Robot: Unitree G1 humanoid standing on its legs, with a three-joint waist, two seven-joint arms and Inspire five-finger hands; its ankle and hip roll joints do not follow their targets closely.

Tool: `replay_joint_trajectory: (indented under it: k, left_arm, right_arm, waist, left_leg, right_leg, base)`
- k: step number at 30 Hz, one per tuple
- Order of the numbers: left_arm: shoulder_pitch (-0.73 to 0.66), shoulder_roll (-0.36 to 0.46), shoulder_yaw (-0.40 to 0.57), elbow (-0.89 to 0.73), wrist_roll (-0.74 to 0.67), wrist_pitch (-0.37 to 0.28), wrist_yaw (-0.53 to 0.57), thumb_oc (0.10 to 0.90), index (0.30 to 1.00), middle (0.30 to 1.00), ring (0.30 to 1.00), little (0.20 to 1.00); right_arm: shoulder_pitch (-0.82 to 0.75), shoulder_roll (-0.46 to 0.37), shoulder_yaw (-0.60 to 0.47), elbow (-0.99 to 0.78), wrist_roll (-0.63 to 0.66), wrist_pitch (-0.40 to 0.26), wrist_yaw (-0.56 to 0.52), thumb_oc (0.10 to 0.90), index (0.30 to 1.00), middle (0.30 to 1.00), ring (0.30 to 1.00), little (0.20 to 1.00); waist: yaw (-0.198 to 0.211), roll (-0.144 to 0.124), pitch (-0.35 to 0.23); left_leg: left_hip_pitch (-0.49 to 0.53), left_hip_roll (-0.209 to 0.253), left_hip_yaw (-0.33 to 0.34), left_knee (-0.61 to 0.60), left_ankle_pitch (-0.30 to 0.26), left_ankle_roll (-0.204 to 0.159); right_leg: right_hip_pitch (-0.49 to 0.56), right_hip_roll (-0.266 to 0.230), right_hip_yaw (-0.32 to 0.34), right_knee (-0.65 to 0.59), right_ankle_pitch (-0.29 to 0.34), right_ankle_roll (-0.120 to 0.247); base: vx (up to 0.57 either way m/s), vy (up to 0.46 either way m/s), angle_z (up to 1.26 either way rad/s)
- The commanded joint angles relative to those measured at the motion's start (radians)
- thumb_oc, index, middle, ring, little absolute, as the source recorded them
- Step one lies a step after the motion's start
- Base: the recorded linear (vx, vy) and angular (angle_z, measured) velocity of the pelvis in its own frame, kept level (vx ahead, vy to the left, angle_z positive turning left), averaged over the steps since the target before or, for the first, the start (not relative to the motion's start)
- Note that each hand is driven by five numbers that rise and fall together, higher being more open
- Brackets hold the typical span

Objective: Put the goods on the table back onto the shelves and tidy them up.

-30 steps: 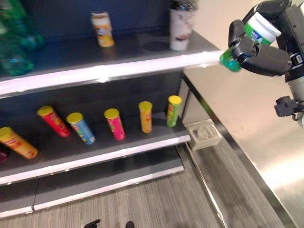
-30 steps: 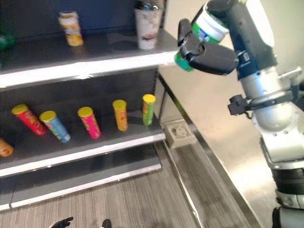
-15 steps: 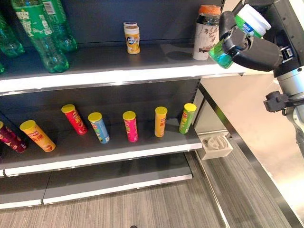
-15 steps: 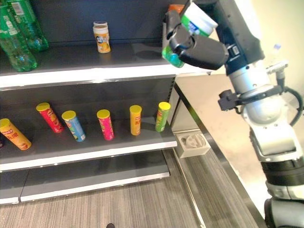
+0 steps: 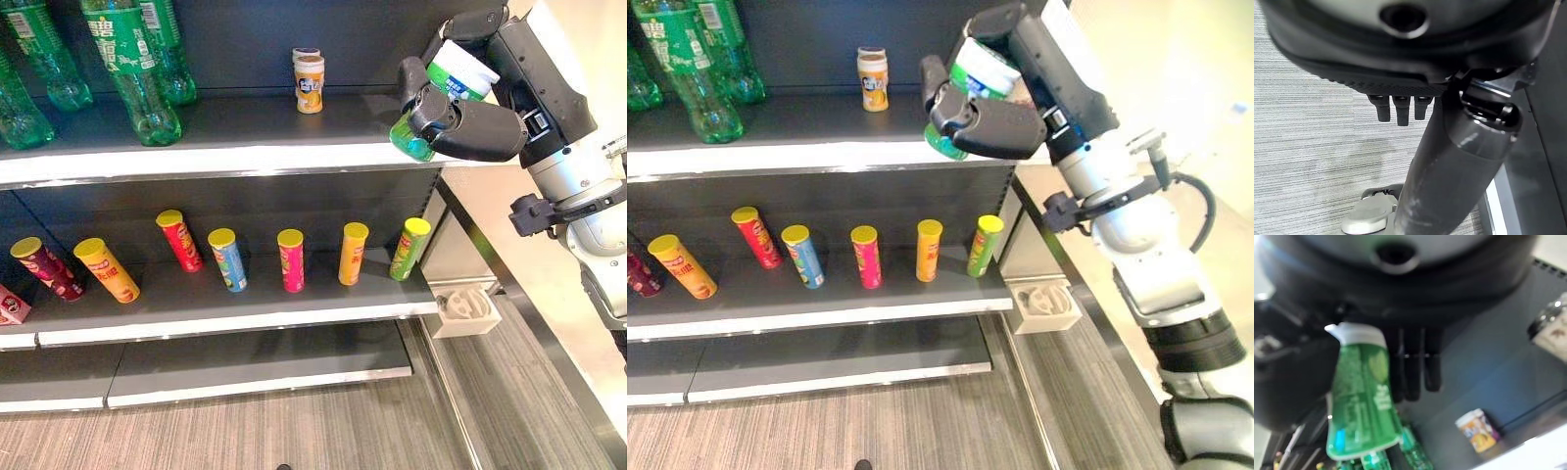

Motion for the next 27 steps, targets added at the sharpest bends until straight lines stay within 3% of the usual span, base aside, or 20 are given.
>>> replay_joint_trajectory:
  k: [1, 2, 3, 4, 5, 11, 13, 16, 20, 27]
  left_arm:
    - [-0.034, 0.044, -0.022, -0.035, -0.003, -0.038, -0.003, 0.800, 0.900, 0.900, 0.900, 0.900]
    - [-0.034, 0.043, -0.022, -0.036, -0.004, -0.038, -0.003, 0.800, 0.900, 0.900, 0.900, 0.900]
    - [-0.034, 0.063, -0.046, -0.075, -0.019, -0.046, -0.010, 0.800, 0.900, 0.900, 0.900, 0.900]
    - [-0.034, 0.073, -0.051, -0.087, -0.032, -0.047, -0.013, 0.800, 0.900, 0.900, 0.900, 0.900]
    - [-0.036, 0.104, -0.085, -0.120, -0.064, -0.042, -0.030, 0.800, 0.900, 0.900, 0.900, 0.900]
    - [-0.032, 0.099, -0.091, -0.147, -0.075, -0.041, -0.031, 0.800, 0.900, 0.900, 0.900, 0.900]
    - [0.007, 0.106, -0.098, -0.209, -0.110, -0.038, -0.036, 0.800, 0.900, 0.900, 0.900, 0.900]
    - [0.037, 0.109, -0.113, -0.275, -0.126, -0.032, -0.046, 0.800, 0.900, 0.900, 0.900, 0.900]
    - [0.045, 0.107, -0.118, -0.292, -0.131, -0.028, -0.048, 0.800, 0.900, 0.900, 0.900, 0.900]
    - [0.070, 0.115, -0.154, -0.376, -0.146, -0.007, -0.066, 0.800, 0.900, 0.900, 0.900, 0.900]
  right_arm:
    - [-0.181, 0.012, -0.035, 0.014, 0.013, -0.036, -0.045, 0.400, 0.300, 0.300, 0.300, 0.300]
    - [-0.183, 0.012, -0.033, 0.016, 0.012, -0.037, -0.046, 0.400, 0.300, 0.300, 0.300, 0.300]
    - [-0.176, -0.018, -0.017, 0.014, -0.013, -0.020, -0.038, 0.400, 0.300, 0.300, 0.300, 0.300]
    - [-0.192, -0.031, -0.003, 0.018, -0.020, -0.018, -0.041, 0.400, 0.300, 0.300, 0.300, 0.300]
    - [-0.279, -0.080, 0.067, 0.066, -0.030, -0.002, -0.047, 0.400, 0.300, 0.300, 0.300, 0.300]
    - [-0.316, -0.080, 0.103, 0.105, -0.027, 0.000, -0.051, 0.400, 0.300, 0.300, 0.300, 0.300]
    - [-0.367, -0.092, 0.165, 0.170, -0.047, 0.019, -0.044, 0.400, 0.300, 0.300, 0.300, 0.300]
    - [-0.409, -0.088, 0.219, 0.207, -0.061, 0.028, -0.035, 0.400, 0.300, 0.300, 0.300, 0.300]
    - [-0.413, -0.084, 0.226, 0.211, -0.063, 0.031, -0.033, 0.400, 0.300, 0.300, 0.300, 0.300]
    - [-0.432, -0.074, 0.252, 0.225, -0.096, 0.037, -0.030, 0.400, 0.300, 0.300, 0.300, 0.300]
  waist:
    - [0.035, 0.001, -0.035]
    - [0.034, 0.001, -0.035]
    - [-0.013, 0.009, -0.009]
    - [-0.024, 0.009, -0.011]
    - [-0.033, -0.005, -0.008]
    - [-0.024, -0.004, -0.020]
    - [0.010, -0.003, -0.042]
    - [0.025, -0.001, -0.054]
    - [0.025, 0.001, -0.056]
    - [0.041, -0.004, -0.071]
  left_leg:
    - [-0.003, 0.019, 0.004, 0.082, -0.184, -0.028]
    - [-0.002, 0.018, 0.004, 0.081, -0.184, -0.027]
    - [-0.010, 0.008, -0.049, 0.074, -0.160, -0.014]
    - [-0.014, 0.006, -0.067, 0.072, -0.156, -0.012]
    - [-0.046, -0.012, -0.144, 0.098, -0.153, -0.008]
    - [-0.058, -0.015, -0.178, 0.092, -0.143, -0.011]
    - [-0.076, -0.004, -0.221, 0.089, -0.128, -0.031]
    - [-0.081, 0.004, -0.248, 0.083, -0.120, -0.044]
    - [-0.080, 0.005, -0.256, 0.081, -0.119, -0.047]
    - [-0.071, 0.014, -0.290, 0.070, -0.111, -0.062]
  right_leg:
    - [-0.069, -0.061, 0.001, 0.022, 0.026, 0.066]
    - [-0.070, -0.062, 0.001, 0.025, 0.025, 0.067]
    - [-0.129, -0.011, 0.218, 0.052, -0.015, 0.043]
    - [-0.149, 0.023, 0.322, 0.036, -0.029, 0.048]
    - [-0.160, 0.080, 0.493, -0.013, -0.043, 0.050]
    - [-0.140, 0.086, 0.473, -0.047, -0.027, 0.055]
    - [-0.110, 0.097, 0.426, -0.089, -0.025, 0.058]
    - [-0.084, 0.099, 0.374, -0.103, -0.029, 0.056]
    - [-0.075, 0.100, 0.362, -0.107, -0.031, 0.055]
    - [-0.031, 0.103, 0.274, -0.105, -0.052, 0.039]
  base:
    - [-0.01, 0.031, -0.02]
    - [-0.08, 0.082, 0.00]
    - [-0.04, 0.053, 0.03]
    - [0.03, 0.000, 0.34]
    - [0.12, -0.092, 1.01]
    - [0.03, -0.046, 1.12]
    - [0.10, -0.191, 0.04]
    - [0.09, -0.141, 0.59]
    - [0.02, -0.036, 0.40]
    - [0.05, -0.073, 0.11]
